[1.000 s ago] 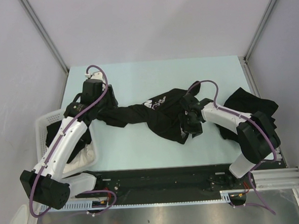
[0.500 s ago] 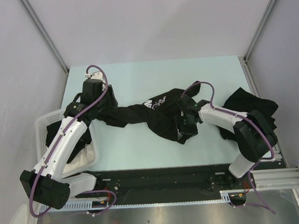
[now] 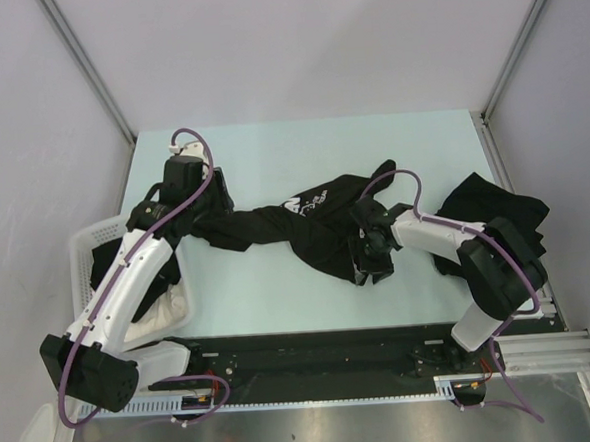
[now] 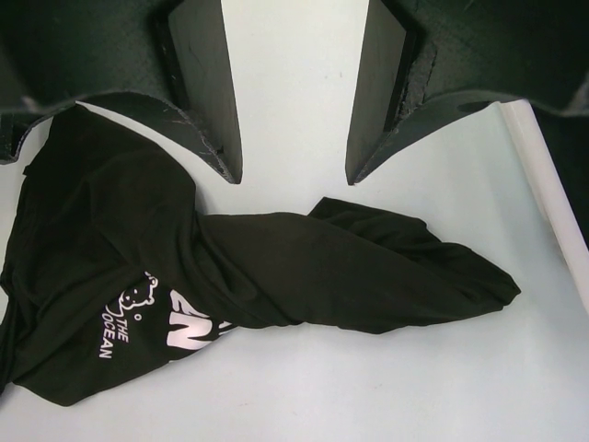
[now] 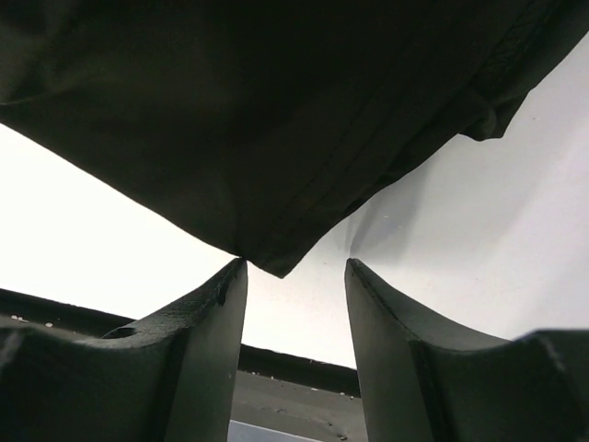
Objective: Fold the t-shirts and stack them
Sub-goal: Flatten the tshirt out
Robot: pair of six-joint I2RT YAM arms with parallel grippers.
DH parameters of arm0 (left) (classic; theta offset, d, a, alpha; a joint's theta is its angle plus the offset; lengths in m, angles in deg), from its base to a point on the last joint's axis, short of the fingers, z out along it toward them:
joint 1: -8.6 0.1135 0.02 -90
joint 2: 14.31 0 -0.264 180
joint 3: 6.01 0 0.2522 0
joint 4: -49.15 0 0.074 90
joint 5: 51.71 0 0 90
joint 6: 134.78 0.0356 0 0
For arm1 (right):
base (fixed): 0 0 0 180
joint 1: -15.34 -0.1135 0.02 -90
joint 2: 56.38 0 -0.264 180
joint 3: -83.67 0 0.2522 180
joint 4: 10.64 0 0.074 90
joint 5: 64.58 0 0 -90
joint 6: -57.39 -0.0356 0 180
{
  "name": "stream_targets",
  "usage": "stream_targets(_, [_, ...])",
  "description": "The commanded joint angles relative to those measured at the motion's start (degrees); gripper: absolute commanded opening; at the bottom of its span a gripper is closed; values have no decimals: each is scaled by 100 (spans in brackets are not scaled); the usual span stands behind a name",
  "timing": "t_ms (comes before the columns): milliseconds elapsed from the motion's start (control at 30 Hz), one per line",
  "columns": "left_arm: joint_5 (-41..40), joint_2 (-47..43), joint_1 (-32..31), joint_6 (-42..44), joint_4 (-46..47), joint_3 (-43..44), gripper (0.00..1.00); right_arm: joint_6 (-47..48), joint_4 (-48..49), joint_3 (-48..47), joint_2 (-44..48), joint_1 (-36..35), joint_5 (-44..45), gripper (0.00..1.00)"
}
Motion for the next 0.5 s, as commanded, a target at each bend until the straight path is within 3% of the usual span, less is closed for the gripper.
stream_targets(0, [43,-55,-7,-87,76,132,54,-40,79,12,-70,-30,-49,50])
stream_targets(100, [26,-90,-7,-87,68,123,54,-5,184,12,-123,-57,-101,44])
stream_targets(400, [-9,-116,-7,-70,41,79,54,74,369,12,-246,-92,-163,39])
stream_targets(467, [-1,-116,-7,-70,50,88,54,101,395,12,-264,-109,-172,33])
